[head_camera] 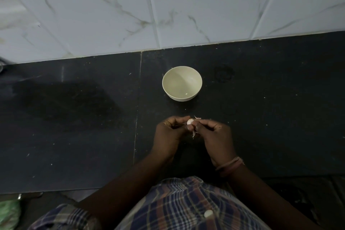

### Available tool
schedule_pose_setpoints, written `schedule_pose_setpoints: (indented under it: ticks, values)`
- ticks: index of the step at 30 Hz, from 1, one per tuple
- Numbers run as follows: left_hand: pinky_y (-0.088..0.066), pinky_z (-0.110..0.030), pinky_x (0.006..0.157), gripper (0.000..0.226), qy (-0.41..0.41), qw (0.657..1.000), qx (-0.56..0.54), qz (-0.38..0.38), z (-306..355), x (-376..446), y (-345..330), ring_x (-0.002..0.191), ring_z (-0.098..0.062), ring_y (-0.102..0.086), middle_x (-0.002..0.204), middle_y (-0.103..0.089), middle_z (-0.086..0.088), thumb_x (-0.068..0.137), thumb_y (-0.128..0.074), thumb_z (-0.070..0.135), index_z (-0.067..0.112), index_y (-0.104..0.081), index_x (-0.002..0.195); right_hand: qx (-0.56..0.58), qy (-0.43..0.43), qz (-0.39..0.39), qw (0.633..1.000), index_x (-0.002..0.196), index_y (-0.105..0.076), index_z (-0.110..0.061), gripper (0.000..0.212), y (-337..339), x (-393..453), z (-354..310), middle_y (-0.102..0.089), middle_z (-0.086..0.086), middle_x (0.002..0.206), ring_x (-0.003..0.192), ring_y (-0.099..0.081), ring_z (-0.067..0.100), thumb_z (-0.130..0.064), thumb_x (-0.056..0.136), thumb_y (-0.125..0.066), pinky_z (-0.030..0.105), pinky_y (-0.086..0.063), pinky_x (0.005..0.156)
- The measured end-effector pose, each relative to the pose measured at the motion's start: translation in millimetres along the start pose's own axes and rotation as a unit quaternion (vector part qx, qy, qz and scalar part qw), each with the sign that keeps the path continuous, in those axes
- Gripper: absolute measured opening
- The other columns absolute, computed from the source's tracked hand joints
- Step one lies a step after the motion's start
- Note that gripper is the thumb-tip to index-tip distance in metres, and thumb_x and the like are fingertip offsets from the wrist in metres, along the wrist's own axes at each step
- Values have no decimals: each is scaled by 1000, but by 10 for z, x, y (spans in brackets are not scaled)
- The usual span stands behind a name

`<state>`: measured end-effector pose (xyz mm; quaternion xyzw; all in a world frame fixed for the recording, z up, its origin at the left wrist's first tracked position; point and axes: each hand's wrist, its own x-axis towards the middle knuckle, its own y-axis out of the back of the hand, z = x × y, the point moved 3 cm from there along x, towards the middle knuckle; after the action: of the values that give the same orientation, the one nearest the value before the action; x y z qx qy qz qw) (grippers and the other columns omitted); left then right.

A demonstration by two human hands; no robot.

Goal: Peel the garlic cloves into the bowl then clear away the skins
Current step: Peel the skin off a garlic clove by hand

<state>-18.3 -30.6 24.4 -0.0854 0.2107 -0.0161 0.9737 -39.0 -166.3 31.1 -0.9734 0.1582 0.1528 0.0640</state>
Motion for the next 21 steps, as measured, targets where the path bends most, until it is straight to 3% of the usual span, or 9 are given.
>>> schedule_pose_setpoints:
  ticks: [12, 18, 21]
  values:
    - [-59, -38, 91, 26, -15, 1000, 1, 20, -5, 4, -82, 99, -25, -75, 101, -79, -10, 83, -78, 1, 5, -77, 108, -26, -32, 80, 996, 86, -80, -13, 12, -33, 59, 76, -78, 2, 81, 84, -75, 20, -7, 90, -71, 32, -59, 77]
    - [-61, -35, 82, 25, -1, 1000, -22, 10, 6, 52, -50, 90, -23, -75, 100, -78, -13, 85, -76, 0, 6, -75, 109, -71, 7, 43, 997, 90, -77, -16, 13, -31, 104, 7, -77, -2, 82, 76, -72, 6, -11, 95, -66, 17, -53, 65]
    - [-59, -41, 84, 22, 22, 999, -48, -1, -60, 86, -60, 87, -26, -72, 102, -77, -17, 89, -71, 0, 6, -73, 110, -86, 6, 30, 996, 91, -74, -15, 13, -26, 129, 29, -76, -2, 83, 72, -70, 1, -12, 97, -63, 12, -50, 60]
